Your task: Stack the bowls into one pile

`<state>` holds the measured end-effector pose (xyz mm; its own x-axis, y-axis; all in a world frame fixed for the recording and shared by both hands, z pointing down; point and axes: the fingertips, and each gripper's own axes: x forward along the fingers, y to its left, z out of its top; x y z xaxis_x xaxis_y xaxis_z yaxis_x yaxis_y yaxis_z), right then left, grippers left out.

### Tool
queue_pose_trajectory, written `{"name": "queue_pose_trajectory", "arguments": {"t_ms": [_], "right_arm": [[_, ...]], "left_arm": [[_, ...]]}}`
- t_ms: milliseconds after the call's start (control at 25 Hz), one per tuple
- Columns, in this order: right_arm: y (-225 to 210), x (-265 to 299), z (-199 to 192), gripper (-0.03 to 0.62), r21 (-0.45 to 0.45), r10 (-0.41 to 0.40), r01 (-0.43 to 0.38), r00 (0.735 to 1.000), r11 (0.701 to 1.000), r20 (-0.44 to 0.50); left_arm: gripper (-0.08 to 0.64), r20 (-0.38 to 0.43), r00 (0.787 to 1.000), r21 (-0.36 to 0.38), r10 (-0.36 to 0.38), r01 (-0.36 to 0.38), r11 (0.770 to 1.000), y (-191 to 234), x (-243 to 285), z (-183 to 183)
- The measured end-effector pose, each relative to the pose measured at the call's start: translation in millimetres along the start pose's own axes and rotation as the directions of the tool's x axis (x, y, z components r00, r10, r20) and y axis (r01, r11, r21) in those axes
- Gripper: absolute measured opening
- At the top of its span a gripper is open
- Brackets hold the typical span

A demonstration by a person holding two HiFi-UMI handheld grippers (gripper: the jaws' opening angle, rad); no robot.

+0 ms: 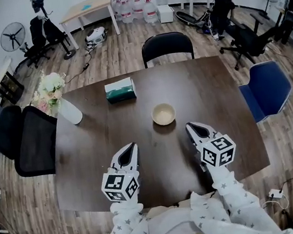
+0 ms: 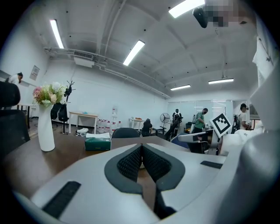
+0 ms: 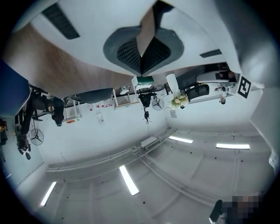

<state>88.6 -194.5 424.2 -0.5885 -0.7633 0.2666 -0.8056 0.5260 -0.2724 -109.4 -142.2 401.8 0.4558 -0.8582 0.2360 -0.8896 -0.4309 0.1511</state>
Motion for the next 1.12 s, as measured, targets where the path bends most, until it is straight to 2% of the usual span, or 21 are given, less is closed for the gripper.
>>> {"name": "queue_pose_trajectory", "arguments": {"t_ms": [160, 440, 1120], "right_arm": [[4.3, -11.4, 18.4, 0.021, 0.001, 0.011, -0.011, 0.998, 1.000, 0.069], [10.8, -15.2, 33.3, 0.021, 0.017, 0.015, -0.017, 0.993, 1.000, 0.113], [21.7, -28.8, 56.7, 0.021, -0.046, -0.001, 0.010, 0.981, 0.999, 0.195]], "left_arm": [[0.025, 0.043, 0.999, 0.005, 0.018, -0.018, 1.000, 7.1, -10.2, 14.6], [0.026, 0.107, 0.993, 0.027, 0.049, -0.052, 0.998, 18.1, -21.7, 40.0], [0.026, 0.165, 0.979, 0.068, 0.120, -0.133, 0.989, 37.6, -42.3, 62.3]]}}
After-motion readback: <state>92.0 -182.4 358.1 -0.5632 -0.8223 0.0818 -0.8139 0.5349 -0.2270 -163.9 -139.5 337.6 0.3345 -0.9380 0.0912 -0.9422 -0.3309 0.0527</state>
